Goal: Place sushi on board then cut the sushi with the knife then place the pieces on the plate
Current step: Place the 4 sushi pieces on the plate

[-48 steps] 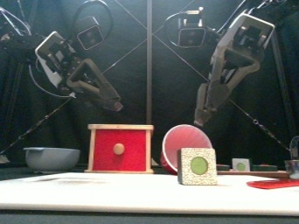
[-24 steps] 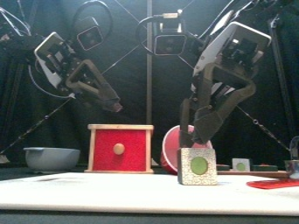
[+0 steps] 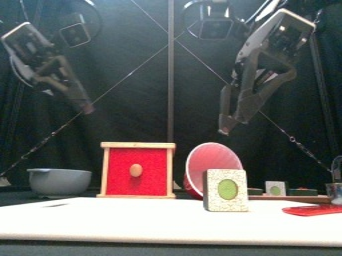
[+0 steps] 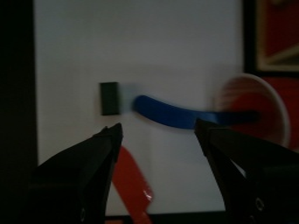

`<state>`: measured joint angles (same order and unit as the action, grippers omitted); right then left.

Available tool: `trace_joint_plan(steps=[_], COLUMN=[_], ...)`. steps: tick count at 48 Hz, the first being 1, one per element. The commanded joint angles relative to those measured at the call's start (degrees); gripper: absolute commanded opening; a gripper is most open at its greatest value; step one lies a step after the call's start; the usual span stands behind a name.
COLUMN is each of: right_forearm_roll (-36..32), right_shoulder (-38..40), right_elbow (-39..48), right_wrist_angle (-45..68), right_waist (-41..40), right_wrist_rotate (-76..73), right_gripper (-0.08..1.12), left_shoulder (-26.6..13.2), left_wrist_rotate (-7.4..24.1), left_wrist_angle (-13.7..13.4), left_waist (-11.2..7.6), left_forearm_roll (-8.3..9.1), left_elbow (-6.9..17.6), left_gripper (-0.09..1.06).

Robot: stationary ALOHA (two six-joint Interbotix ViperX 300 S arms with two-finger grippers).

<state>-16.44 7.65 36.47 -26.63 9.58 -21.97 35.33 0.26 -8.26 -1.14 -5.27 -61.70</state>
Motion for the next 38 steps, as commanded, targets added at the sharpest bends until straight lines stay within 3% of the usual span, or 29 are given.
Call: trace_joint_plan(steps=[1,5,8,15,20,29,38], right_forearm_roll=[-0.26,0.26,0.62,0.62,0.79,1.23,-0.62], right_shoulder=[5.36,8.44,11.07,17.05,21.09,30.41,41.66], right_elbow=[3.25,6.5,8.61,13.36,17.14,23.03,28.83], right_wrist_angle=[0.0,0.0,-0.09,-0.44,-2.29,-8.17,-13.89], right_waist=[-3.16,-4.75,-5.8,-7.29,-8.35,-11.6,-16.0], right_wrist_rotate=[-0.18,-0.18,-0.18,-0.09,-0.18,-0.09,0.79], right_gripper=[0.96,0.96,0.96,0.96,0.96,0.96,0.96], left_shoulder=[9.67,15.91,19.69,21.27,20.65,19.34,16.17], left_wrist_rotate=[0.0,0.26,0.26,0.44,0.53,0.44,0.26], left_wrist_angle=[-11.69,-17.67,-22.41,-28.48,-28.3,-26.54,-27.42], left_waist=[1.67,2.46,4.04,8.09,9.32,9.4,9.49], left_forearm_roll=[0.09,0.53,1.93,2.72,2.72,2.81,2.72], left_elbow=[-0.7,-2.11,-3.69,-6.94,-7.65,-8.26,-8.0], left_gripper=[0.72,0.72,0.72,0.72,0.72,0.72,0.72])
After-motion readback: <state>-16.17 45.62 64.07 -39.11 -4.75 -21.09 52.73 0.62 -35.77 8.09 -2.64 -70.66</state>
